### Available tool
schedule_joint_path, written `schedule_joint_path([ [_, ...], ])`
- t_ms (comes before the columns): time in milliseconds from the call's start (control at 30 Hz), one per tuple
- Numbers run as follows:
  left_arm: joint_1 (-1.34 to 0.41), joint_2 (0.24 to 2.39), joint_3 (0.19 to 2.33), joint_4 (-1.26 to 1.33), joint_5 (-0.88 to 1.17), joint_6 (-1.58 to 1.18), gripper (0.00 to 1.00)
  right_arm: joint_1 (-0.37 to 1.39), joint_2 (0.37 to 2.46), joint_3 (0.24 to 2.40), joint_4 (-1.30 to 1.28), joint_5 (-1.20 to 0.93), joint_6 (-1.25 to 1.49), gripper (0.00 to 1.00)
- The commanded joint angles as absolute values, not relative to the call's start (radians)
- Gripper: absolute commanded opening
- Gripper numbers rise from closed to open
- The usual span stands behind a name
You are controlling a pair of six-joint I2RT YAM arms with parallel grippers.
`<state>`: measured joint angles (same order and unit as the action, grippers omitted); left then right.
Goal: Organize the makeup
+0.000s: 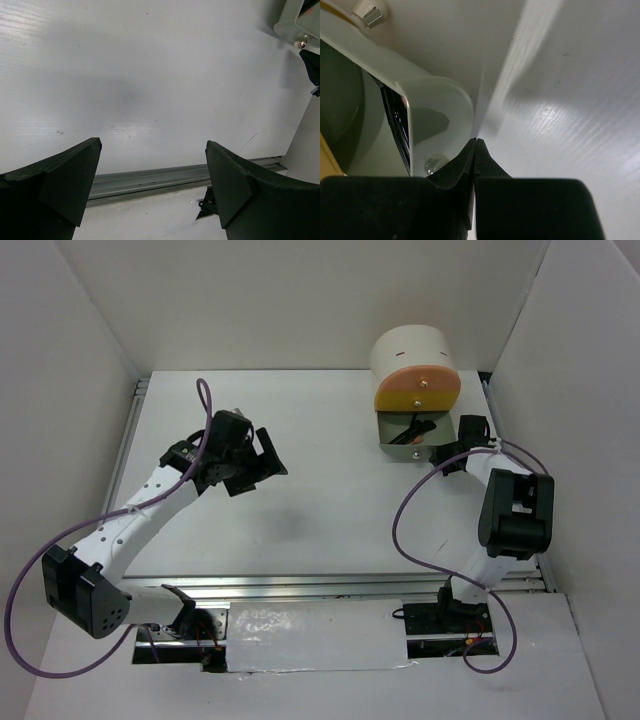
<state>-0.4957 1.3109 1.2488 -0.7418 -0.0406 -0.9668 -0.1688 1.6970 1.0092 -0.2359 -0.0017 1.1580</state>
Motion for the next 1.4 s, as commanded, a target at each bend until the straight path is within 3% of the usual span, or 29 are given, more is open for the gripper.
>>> schedule_joint_path([
  [0, -0.488, 1.285, 1.261, -0.741, -0.048, -0.934, 0.99, -0.178, 1.720, 1.058, -0.146, -0.055, 1.144, 0.00],
  [1033, -0.486, 1.384, 1.293, -0.721, -0.041, -0.934, 0.99, -0.181, 1.827, 1.131, 0.067, -0.173, 1.318, 0.00],
  [1367, -0.485, 1.417, 1.321, -0.726, -0.044, -0.933, 0.99, -0.181, 1.947, 1.250, 0.072, -0.201, 1.338, 0.00],
])
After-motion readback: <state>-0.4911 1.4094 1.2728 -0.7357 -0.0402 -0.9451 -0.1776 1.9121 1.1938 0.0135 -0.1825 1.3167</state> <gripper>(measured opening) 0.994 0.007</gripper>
